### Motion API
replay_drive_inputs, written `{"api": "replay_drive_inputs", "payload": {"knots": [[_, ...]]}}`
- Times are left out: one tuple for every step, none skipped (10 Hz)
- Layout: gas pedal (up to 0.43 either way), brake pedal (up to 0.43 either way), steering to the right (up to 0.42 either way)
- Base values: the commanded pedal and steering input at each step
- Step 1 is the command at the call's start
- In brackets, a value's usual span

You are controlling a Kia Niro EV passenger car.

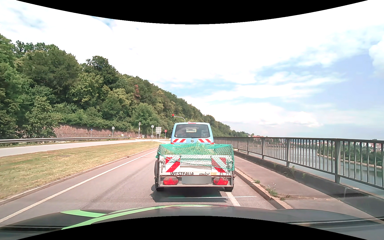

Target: Follow the waypoints while adhering to traffic rules and regulations

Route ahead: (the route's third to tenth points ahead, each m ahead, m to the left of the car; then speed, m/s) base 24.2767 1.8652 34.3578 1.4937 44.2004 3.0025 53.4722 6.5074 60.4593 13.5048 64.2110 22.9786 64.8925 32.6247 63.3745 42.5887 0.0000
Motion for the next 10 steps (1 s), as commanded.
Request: {"api": "replay_drive_inputs", "payload": {"knots": [[0.000, 0.299, -0.003], [0.000, 0.299, -0.003], [0.000, 0.299, -0.003], [0.000, 0.299, -0.003], [0.000, 0.299, -0.003], [0.000, 0.299, -0.003], [0.000, 0.299, -0.003], [0.000, 0.299, -0.003], [0.000, 0.299, -0.003], [0.000, 0.299, -0.003]]}}
